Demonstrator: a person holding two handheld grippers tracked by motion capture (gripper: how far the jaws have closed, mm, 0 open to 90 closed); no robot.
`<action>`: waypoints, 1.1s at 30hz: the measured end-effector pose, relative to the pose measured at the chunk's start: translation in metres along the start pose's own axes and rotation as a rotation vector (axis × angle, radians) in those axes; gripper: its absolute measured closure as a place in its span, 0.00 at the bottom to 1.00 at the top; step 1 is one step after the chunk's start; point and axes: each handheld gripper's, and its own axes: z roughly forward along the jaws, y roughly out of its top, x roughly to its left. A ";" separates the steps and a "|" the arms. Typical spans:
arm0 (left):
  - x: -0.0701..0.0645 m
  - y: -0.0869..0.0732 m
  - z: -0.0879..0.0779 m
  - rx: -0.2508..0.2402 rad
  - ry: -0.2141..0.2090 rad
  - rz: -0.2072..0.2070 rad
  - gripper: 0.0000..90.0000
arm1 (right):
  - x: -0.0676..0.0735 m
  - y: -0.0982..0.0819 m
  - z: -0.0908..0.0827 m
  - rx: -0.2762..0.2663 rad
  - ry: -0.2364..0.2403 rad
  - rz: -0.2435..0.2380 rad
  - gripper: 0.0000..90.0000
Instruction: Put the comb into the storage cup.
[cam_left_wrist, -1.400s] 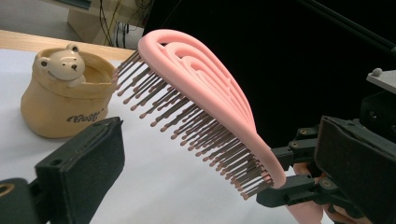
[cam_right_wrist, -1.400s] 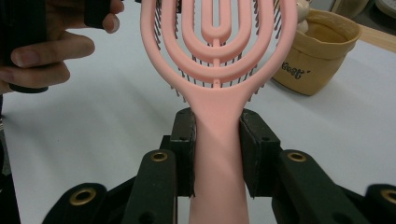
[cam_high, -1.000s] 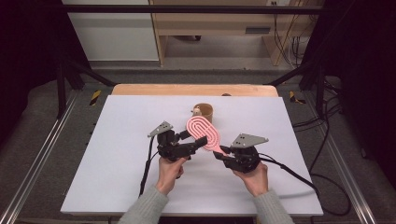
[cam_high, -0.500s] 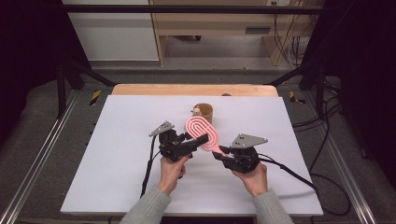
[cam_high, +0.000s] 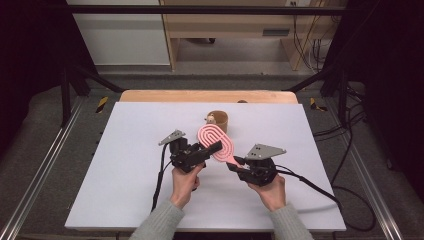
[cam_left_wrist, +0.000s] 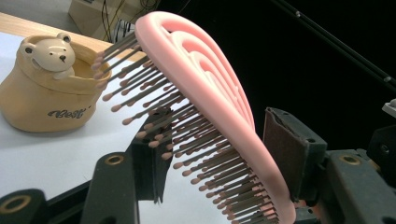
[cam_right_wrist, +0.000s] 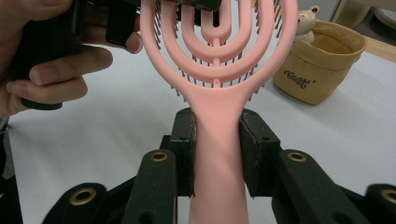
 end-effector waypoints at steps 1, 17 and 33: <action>0.000 0.000 0.000 0.000 0.002 -0.003 0.48 | 0.000 0.000 0.000 -0.001 -0.002 -0.001 0.77; -0.001 -0.002 0.000 -0.008 -0.007 -0.044 0.57 | 0.001 -0.002 0.003 0.002 -0.024 -0.011 0.77; -0.008 -0.004 -0.002 -0.055 -0.049 -0.024 0.66 | 0.001 -0.002 0.004 -0.006 -0.009 0.000 0.78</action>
